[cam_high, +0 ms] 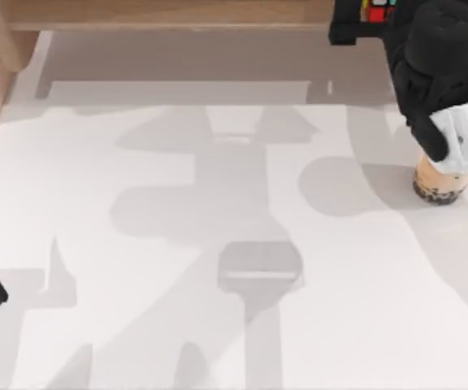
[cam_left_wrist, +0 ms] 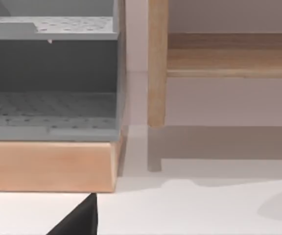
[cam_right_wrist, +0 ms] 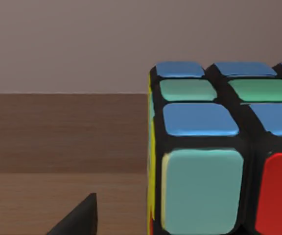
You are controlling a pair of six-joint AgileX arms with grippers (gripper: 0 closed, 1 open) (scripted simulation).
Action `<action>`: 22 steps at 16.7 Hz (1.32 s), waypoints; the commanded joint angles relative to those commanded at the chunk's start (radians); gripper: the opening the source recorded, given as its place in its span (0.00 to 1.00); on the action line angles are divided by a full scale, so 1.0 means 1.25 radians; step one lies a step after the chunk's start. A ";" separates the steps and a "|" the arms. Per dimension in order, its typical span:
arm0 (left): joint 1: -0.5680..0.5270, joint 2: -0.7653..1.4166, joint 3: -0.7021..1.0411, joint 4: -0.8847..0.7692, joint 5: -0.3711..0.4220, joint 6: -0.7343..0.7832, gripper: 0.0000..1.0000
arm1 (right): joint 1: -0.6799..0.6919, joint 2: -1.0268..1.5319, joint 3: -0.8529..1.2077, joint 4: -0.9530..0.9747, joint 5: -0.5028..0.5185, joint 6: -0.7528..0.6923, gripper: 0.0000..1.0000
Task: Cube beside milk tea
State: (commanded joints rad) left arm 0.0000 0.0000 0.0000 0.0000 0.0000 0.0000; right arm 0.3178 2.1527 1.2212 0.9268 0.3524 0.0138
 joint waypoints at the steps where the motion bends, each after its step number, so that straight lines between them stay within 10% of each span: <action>1: 0.000 0.000 0.000 0.000 0.000 0.000 1.00 | 0.000 0.000 0.000 0.000 0.000 0.000 1.00; 15: 0.000 0.000 0.000 0.000 0.000 0.000 1.00 | 0.000 0.000 0.000 0.000 0.000 0.000 0.02; 22: 0.000 0.000 0.000 0.000 0.000 0.000 1.00 | 0.000 0.000 0.000 0.000 0.000 0.000 0.00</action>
State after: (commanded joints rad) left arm 0.0000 0.0000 0.0000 0.0000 0.0000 0.0000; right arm 0.3178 2.1527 1.2212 0.9268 0.3524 0.0138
